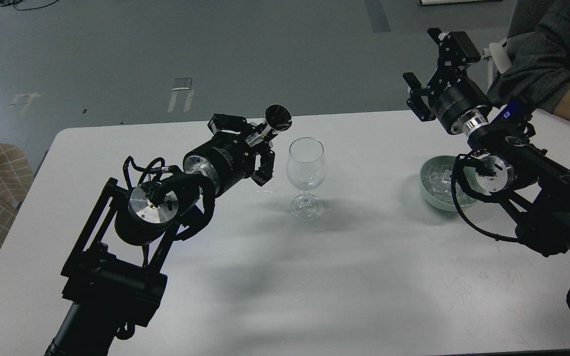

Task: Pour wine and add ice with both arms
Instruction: 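Position the jigger above the wine glass rim with the left gripper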

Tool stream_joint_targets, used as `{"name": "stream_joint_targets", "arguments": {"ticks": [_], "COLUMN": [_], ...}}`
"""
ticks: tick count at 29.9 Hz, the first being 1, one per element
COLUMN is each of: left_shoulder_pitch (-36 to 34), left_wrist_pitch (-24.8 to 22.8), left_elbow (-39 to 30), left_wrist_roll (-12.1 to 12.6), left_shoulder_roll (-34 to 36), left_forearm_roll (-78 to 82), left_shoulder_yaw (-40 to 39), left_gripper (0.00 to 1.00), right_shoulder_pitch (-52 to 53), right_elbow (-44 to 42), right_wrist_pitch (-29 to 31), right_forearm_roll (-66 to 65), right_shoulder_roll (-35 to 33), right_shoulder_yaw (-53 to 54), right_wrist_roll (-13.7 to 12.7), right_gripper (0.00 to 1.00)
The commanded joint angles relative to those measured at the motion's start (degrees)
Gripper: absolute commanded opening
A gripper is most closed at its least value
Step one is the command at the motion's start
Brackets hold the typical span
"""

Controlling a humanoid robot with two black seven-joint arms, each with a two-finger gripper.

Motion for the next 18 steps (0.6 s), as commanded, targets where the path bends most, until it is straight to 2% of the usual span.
{"name": "stream_joint_targets", "arguments": {"ticks": [1, 14, 18], "left_shoulder_pitch": [-0.7, -1.7, -2.4], "left_wrist_pitch": [0.7, 0.9, 0.9], "left_elbow": [0.0, 0.2, 0.6], "left_wrist_roll": [0.0, 0.0, 0.0], "left_shoulder_roll": [0.0, 0.0, 0.0], "left_forearm_roll": [1.0, 4.4, 6.1], "left_shoulder_yaw": [0.8, 1.0, 3.9], "left_gripper": [0.04, 0.04, 0.04], "right_shoulder_pitch": [-0.2, -0.2, -0.2], "right_elbow": [0.0, 0.0, 0.0], "right_wrist_pitch": [0.0, 0.0, 0.0], "right_forearm_roll": [0.0, 0.0, 0.0], "right_shoulder_roll": [0.0, 0.2, 0.2], "right_shoulder_yaw": [0.0, 0.0, 0.0], "right_wrist_roll": [0.0, 0.0, 0.0], "right_gripper": [1.00, 1.00, 1.00]}}
